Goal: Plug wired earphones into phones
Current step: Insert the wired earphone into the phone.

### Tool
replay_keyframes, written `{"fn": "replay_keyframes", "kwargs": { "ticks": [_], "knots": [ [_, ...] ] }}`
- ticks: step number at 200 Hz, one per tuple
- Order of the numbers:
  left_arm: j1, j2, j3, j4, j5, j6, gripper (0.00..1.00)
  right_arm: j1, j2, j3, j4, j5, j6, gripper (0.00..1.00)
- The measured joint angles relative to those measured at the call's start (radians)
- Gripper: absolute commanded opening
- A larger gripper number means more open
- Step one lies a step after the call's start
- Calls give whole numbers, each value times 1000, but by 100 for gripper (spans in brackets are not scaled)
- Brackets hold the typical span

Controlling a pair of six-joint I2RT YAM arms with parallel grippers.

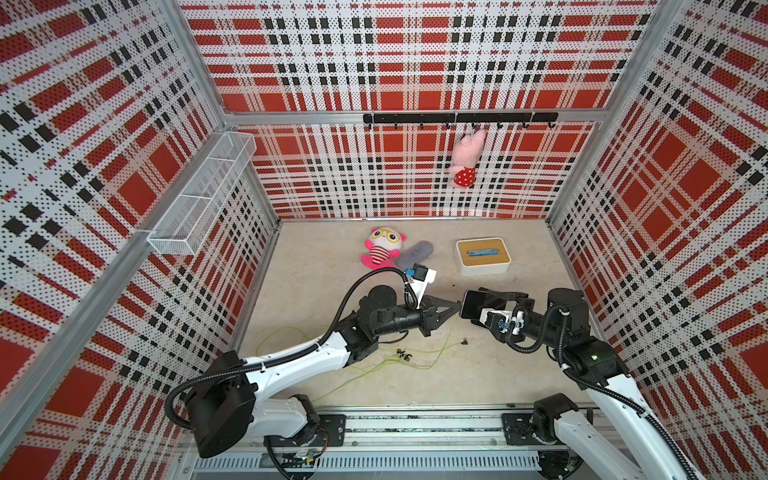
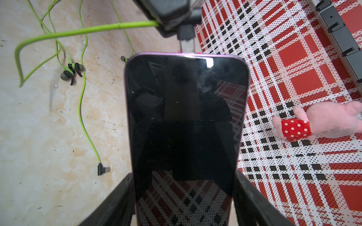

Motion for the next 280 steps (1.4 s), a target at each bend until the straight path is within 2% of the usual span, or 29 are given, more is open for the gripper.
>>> {"fn": "replay_keyframes", "kwargs": {
  "ticks": [146,280],
  "knots": [
    [0,1,0,3,35,-7,0,20,4,67,-84,54,-101,64],
    [-5,6,14,12,40,-39,0,22,-21,67,-81,58,-74,64]
  ]
}}
